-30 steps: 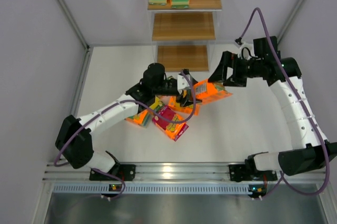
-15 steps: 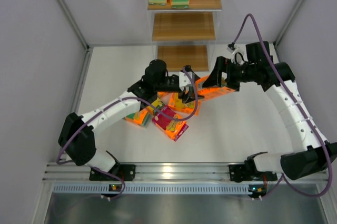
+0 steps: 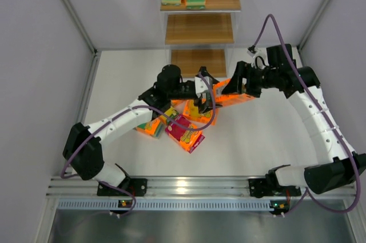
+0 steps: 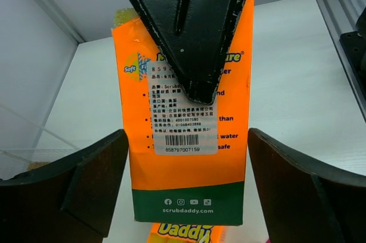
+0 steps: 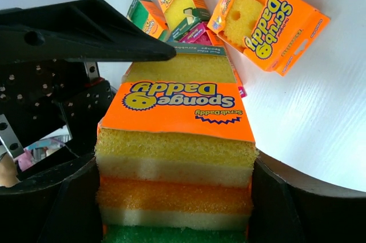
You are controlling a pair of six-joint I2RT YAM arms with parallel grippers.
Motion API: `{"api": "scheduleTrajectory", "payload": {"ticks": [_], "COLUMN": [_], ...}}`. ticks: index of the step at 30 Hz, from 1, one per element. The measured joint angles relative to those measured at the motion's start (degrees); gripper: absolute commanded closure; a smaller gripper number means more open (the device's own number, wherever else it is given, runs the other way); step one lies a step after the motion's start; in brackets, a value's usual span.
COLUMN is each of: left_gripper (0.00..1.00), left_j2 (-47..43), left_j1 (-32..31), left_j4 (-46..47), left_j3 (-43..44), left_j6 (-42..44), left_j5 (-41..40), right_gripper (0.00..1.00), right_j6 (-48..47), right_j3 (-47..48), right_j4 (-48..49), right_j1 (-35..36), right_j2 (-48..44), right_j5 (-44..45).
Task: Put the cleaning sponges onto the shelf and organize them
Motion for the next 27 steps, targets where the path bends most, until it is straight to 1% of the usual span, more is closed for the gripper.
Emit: {"api": "scheduleTrajectory", "payload": {"ticks": [1, 3, 6, 7, 10, 12, 13, 14, 16, 20, 21, 23, 27], "left_gripper": [0.02, 0.02, 0.02, 0.02, 0.02, 0.02, 0.02, 0.02, 0.02, 0.02, 0.02, 0.02, 0.02], "left_j2": [-0.2, -1.0, -4.5, -6.0, -11.5, -14.8, -15.9, -16.7, -17.9, -19.9, -20.6, -21.3, -22.0], "left_j1": [0.0, 0.0, 0.0, 0.0, 0.3, 1.5, 2.1, 2.6, 3.3, 3.3, 3.2, 3.2, 3.2], "left_j4": [0.0, -0.1, -0.2, -0.2, -1.4, -4.0, -5.5, -7.2, -10.7, -15.5, -16.7, -18.3, -19.3], "left_j3": [0.0, 0.0, -0.7, -0.8, -0.7, -0.7, -0.5, -0.3, -0.5, -4.3, -5.4, -6.7, -8.4], "left_j6": [-0.5, -1.8, -5.1, -6.8, -15.4, -20.5, -22.5, -24.5, -28.0, -33.1, -34.2, -35.5, -36.7], "left_j5": [-1.0, -3.8, -12.1, -16.2, -33.0, -42.4, -46.1, -49.4, -54.7, -58.8, -59.4, -59.9, -60.5], "right_gripper": [0.49, 0.52, 0.54, 0.54, 0.53, 0.53, 0.54, 0.57, 0.59, 0.59, 0.58, 0.56, 0.55], "right_j6": [0.0, 0.1, 0.5, 0.6, 1.0, 1.2, 1.3, 1.3, 0.9, -0.6, -1.0, -2.7, -7.6], "right_j3": [0.0, 0.0, 0.3, 0.7, 4.0, 7.7, 9.5, 11.6, 17.6, 32.0, 34.3, 36.8, 40.2], "right_j4": [0.2, 0.8, 3.1, 4.1, 8.7, 14.0, 16.9, 19.9, 25.6, 35.1, 37.3, 41.9, 47.1], "right_j1": [-0.1, -0.6, -1.7, -2.1, -2.9, -3.0, -3.0, -3.0, -3.0, -3.0, -3.0, -2.3, 0.5], "right_j2": [0.0, 0.0, 0.1, 0.2, 1.0, 2.1, 2.7, 3.5, 6.2, 14.5, 16.1, 18.3, 22.3], "right_j5": [0.4, 1.9, 4.4, 5.3, 8.8, 10.9, 11.7, 12.6, 14.7, 19.2, 20.2, 23.0, 30.4]}}
